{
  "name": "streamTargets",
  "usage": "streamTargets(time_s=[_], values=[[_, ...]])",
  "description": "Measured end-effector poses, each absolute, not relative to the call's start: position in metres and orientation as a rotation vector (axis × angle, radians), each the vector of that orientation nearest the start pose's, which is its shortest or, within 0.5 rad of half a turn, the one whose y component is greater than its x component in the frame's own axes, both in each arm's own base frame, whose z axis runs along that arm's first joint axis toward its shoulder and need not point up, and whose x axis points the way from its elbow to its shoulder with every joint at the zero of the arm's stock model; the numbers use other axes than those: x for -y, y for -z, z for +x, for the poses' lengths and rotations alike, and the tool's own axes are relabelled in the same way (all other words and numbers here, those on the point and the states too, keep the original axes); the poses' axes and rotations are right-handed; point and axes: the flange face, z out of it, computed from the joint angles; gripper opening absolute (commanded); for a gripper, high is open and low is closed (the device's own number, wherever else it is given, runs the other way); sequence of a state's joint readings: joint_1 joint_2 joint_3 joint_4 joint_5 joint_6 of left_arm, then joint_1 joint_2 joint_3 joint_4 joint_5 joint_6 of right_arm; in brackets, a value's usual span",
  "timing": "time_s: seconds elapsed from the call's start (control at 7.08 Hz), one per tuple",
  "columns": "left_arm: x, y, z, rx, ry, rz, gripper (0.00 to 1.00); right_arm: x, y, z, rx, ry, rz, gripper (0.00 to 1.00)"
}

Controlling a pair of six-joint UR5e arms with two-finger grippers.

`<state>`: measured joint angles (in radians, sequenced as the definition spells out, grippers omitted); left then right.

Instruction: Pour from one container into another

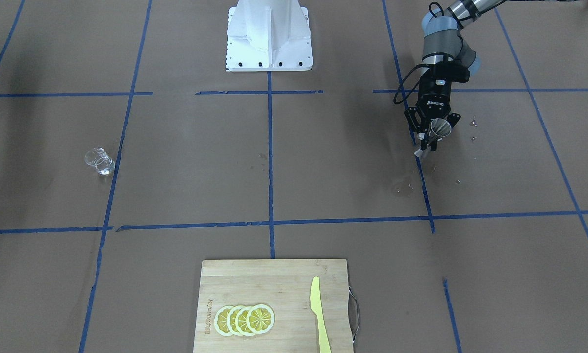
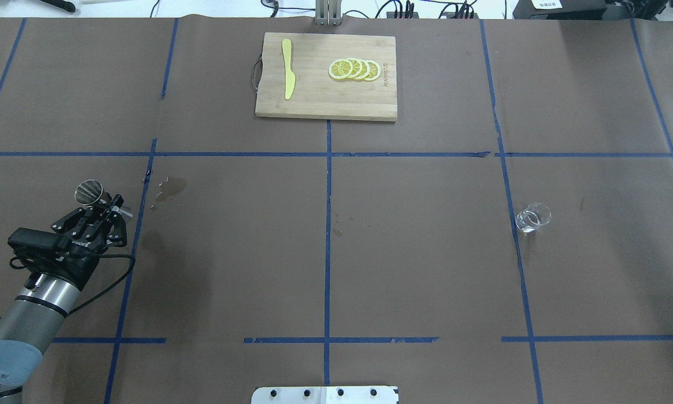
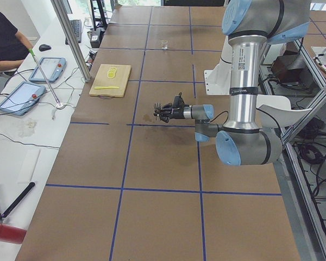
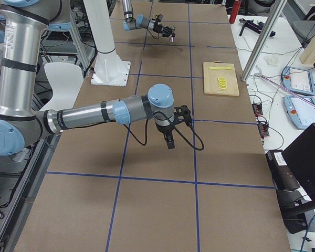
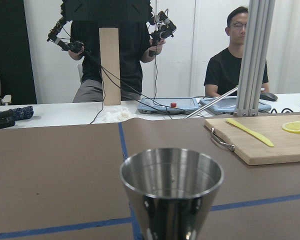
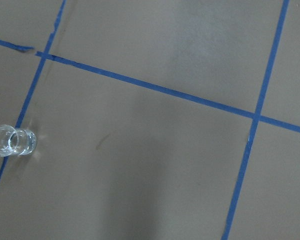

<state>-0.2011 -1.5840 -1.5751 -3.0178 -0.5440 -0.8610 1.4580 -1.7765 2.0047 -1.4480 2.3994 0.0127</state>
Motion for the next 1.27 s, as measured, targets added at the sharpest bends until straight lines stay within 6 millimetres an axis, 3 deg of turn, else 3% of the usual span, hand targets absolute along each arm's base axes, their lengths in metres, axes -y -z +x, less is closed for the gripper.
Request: streamTargets(time_s=[0.42,0.85,1.27], values=[[0.310,-0.435,0.448,-0.836,0.271,1.335,0.00,0.413,-0.486,-0.062,0.935,0.224,0.341,0.99],[0.311,-0.421,0.460,-0.854,0.262,1.338,0.00,0.382,-0.472,-0.159,0.965,0.083,0.403,0.99],[0.311,-0.404,0.467,-0.874,0.237,1.346,0.00,0.344,-0.474,-0.219,0.946,-0.064,0.556,0.99]])
